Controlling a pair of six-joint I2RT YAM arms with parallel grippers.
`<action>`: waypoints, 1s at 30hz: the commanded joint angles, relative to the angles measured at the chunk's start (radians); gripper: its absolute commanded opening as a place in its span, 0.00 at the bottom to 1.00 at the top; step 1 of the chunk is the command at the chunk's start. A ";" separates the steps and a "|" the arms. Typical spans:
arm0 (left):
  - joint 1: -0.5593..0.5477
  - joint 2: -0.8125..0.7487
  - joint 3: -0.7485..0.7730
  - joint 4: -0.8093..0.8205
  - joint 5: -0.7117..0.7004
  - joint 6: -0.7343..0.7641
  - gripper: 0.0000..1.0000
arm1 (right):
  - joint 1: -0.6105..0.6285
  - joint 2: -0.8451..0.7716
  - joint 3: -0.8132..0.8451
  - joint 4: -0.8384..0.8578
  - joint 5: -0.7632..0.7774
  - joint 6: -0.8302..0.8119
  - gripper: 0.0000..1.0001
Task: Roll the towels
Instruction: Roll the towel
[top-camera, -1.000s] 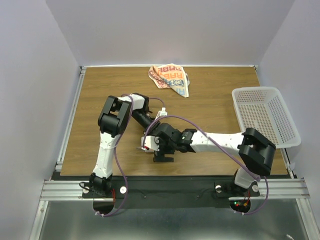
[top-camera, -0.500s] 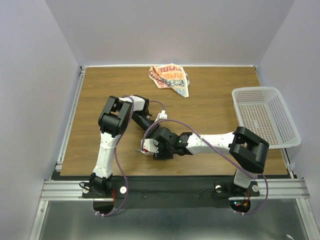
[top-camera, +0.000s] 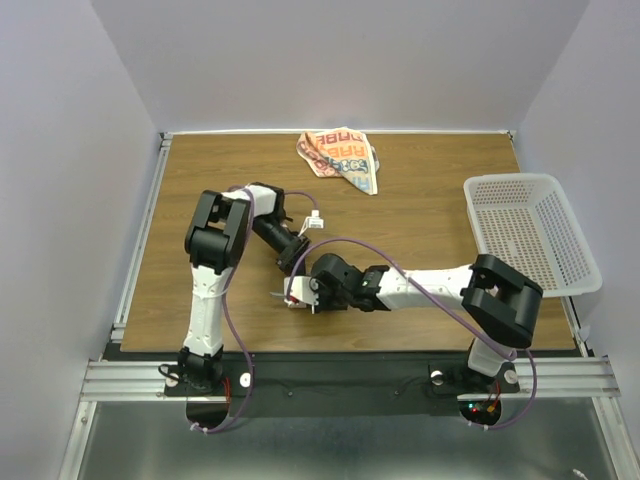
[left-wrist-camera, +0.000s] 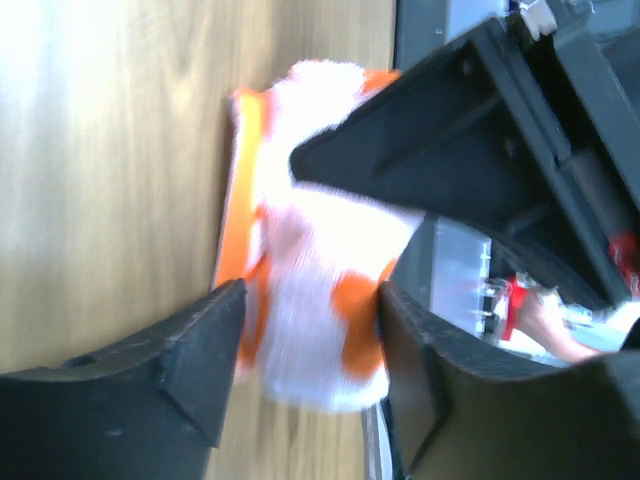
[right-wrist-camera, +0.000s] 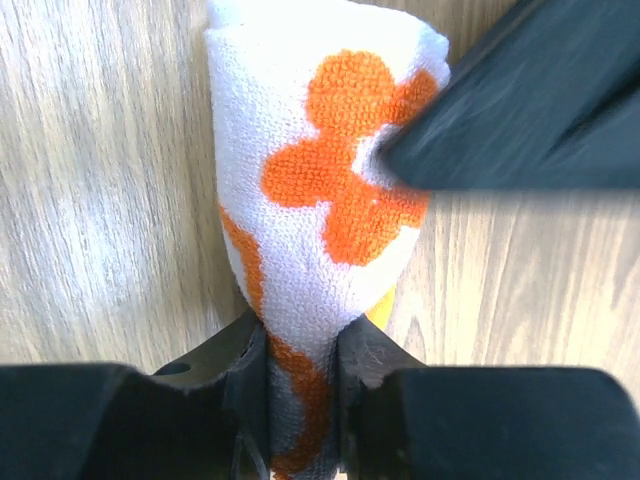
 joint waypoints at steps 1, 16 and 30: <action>0.121 -0.101 0.008 0.190 -0.175 0.072 0.76 | -0.023 -0.009 -0.026 -0.073 -0.122 0.091 0.01; 0.386 -0.737 -0.368 0.510 -0.230 0.004 0.85 | -0.187 0.082 0.083 -0.197 -0.408 0.253 0.01; -0.060 -1.420 -0.984 1.050 -0.506 0.124 0.86 | -0.244 0.151 0.127 -0.229 -0.521 0.245 0.01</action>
